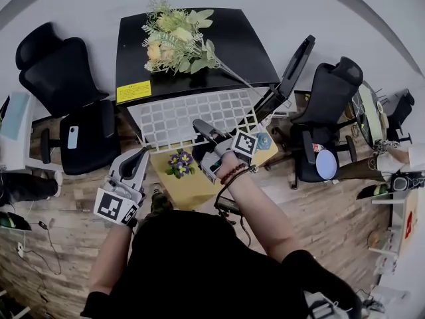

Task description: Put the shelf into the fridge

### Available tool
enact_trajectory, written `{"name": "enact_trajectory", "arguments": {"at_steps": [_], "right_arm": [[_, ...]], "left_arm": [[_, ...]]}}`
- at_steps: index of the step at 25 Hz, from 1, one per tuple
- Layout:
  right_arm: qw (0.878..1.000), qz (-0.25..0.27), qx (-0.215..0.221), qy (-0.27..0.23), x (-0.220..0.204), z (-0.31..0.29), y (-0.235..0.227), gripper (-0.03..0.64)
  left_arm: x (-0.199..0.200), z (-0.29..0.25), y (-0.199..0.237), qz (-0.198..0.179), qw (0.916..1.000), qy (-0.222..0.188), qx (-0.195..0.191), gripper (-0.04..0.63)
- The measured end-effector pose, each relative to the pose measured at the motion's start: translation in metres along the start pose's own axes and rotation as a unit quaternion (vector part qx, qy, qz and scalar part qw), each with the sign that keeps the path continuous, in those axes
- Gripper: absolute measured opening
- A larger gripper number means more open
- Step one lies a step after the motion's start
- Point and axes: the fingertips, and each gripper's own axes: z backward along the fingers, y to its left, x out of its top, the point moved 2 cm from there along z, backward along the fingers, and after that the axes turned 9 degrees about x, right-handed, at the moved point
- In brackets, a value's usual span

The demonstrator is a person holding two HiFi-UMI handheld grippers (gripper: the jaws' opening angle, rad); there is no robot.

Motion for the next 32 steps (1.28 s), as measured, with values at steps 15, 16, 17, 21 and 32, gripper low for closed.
{"name": "enact_trajectory", "arguments": {"at_steps": [15,16,17,21,32], "right_arm": [[1.0,0.008,0.01,0.003,0.002,-0.003,0.0,0.046],[1.0,0.009,0.011,0.003,0.002,-0.003,0.0,0.046],[1.0,0.009,0.011,0.002,0.002,-0.003,0.0,0.046],[1.0,0.01,0.01,0.001,0.002,-0.003,-0.001,0.046],[1.0,0.016,0.005,-0.005,0.011,-0.013,-0.002,0.044]], "left_arm": [[-0.003,0.003,-0.001,-0.006,1.0,0.001,0.005,0.017],[-0.003,0.003,-0.001,-0.007,1.0,0.001,0.005,0.017],[-0.003,0.003,-0.002,-0.008,1.0,0.001,0.004,0.017],[-0.002,0.004,-0.003,-0.012,0.9999,0.0,0.0,0.017],[-0.001,0.007,0.001,-0.013,0.9999,0.001,0.0,0.017]]}}
